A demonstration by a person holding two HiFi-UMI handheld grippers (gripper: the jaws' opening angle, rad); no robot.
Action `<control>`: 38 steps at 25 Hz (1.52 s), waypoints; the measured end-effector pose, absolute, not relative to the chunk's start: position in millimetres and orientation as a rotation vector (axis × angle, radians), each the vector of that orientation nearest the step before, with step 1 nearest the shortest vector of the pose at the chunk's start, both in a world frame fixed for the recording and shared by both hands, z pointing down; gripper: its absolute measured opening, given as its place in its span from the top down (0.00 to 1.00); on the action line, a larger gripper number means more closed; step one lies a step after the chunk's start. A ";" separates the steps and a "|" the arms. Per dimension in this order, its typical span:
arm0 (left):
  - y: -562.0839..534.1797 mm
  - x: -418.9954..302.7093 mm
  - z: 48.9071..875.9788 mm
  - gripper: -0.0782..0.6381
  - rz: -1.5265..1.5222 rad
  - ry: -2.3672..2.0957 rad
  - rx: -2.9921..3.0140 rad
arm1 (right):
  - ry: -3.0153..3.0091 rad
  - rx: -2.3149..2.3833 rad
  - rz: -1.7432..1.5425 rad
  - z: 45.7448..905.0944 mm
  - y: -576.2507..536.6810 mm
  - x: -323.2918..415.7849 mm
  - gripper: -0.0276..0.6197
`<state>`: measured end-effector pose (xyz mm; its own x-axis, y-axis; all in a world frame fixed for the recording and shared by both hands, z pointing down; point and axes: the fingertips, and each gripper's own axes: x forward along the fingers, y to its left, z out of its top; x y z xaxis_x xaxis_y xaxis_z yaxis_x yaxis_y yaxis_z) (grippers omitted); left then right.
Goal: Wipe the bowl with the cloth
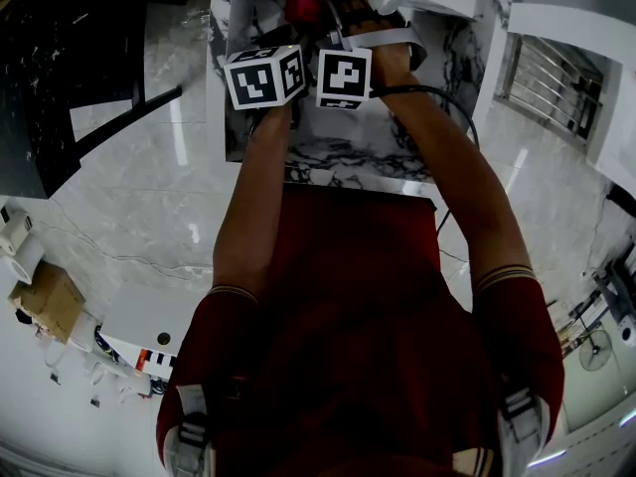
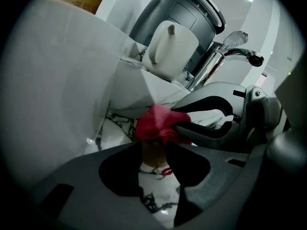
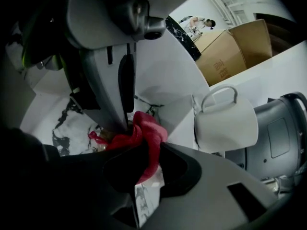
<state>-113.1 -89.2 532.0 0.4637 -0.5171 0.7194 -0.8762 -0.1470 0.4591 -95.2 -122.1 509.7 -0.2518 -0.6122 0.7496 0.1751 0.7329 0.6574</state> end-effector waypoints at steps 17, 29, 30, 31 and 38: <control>-110.4 -110.5 543.6 0.69 0.534 -1.181 1.766 | -1.678 0.405 -0.704 507.9 -127.5 -83.9 0.86; -95.4 -98.5 540.6 0.69 0.565 -1.138 1.790 | -1.696 0.408 -0.597 509.3 -122.2 -68.6 0.86; -93.9 -97.6 541.6 0.69 0.568 -1.134 1.792 | -1.700 0.410 -0.583 509.5 -121.2 -66.7 0.86; -92.5 -96.9 542.6 0.69 0.572 -1.131 1.792 | -1.703 0.413 -0.569 509.8 -120.5 -64.5 0.86; -84.9 -92.6 543.5 0.68 0.569 -1.124 1.790 | -1.709 0.448 -0.453 511.6 -120.0 -43.6 0.86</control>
